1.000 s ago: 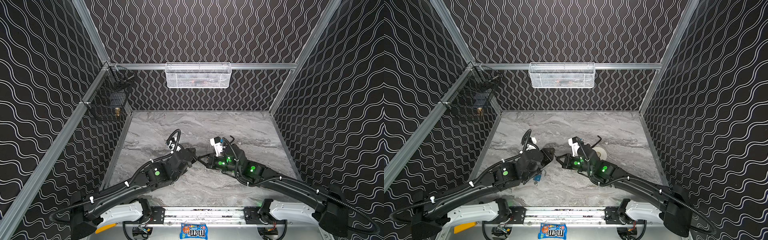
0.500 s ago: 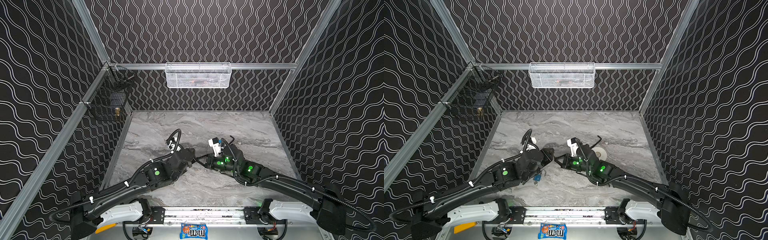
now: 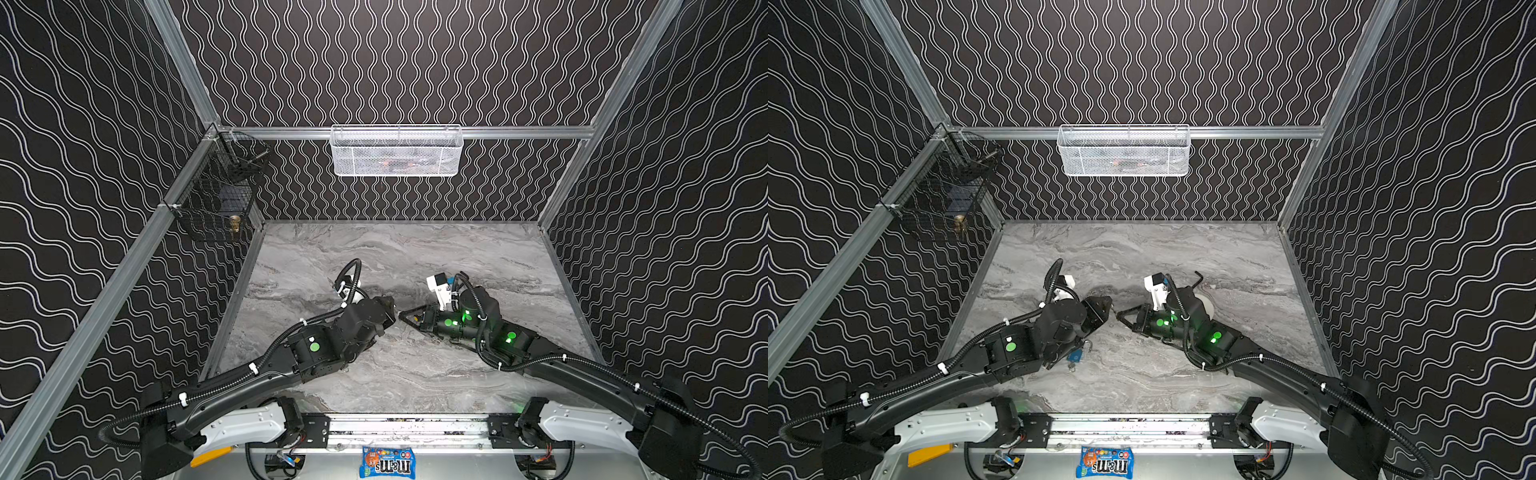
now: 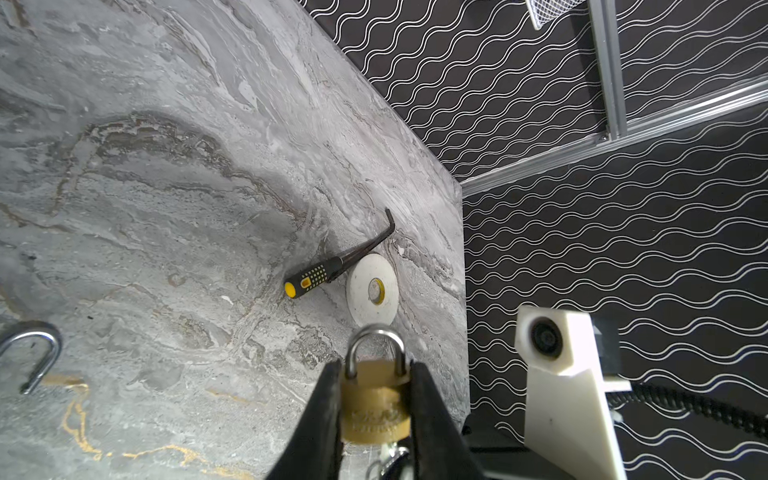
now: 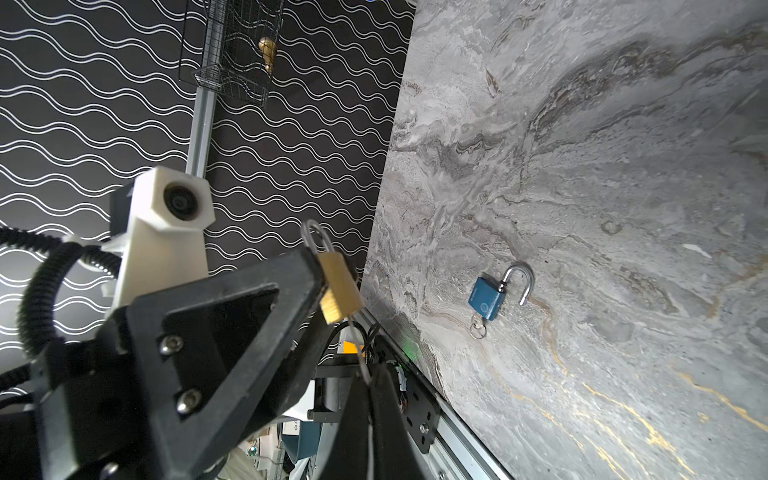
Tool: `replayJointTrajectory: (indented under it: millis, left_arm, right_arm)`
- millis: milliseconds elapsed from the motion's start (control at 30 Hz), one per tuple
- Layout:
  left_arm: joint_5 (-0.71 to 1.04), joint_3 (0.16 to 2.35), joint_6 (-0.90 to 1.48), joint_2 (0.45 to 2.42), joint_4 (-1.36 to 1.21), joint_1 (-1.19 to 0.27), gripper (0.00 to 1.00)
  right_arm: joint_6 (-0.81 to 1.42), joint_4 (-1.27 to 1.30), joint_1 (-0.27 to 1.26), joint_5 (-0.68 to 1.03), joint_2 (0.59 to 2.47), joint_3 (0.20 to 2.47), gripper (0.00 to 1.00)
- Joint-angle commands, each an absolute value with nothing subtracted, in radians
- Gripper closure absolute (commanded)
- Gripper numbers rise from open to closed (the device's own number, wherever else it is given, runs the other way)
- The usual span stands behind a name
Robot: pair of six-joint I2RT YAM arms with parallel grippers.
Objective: Unlock with the key
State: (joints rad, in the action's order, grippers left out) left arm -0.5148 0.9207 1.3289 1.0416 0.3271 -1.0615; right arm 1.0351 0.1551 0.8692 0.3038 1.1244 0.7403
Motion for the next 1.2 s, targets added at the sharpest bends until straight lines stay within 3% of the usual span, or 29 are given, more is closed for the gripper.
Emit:
replayJointTrajectory:
  millis: [0, 433, 1167]
  left_arm:
    - [-0.548, 0.918, 1.332, 1.047, 0.359, -1.060, 1.00]
    - [-0.531, 0.931, 1.356, 1.072, 0.281, -1.060, 1.00]
    - [-0.502, 0.901, 1.462, 1.067, 0.228, -1.026, 1.00]
  right_arm:
    - [1.050, 0.203, 0.870, 0.279, 1.127, 0.732, 1.00]
    - [1.124, 0.292, 0.871, 0.375, 1.157, 0.700, 1.00]
    - [0.987, 0.114, 0.941, 0.170, 1.109, 0.749, 1.00]
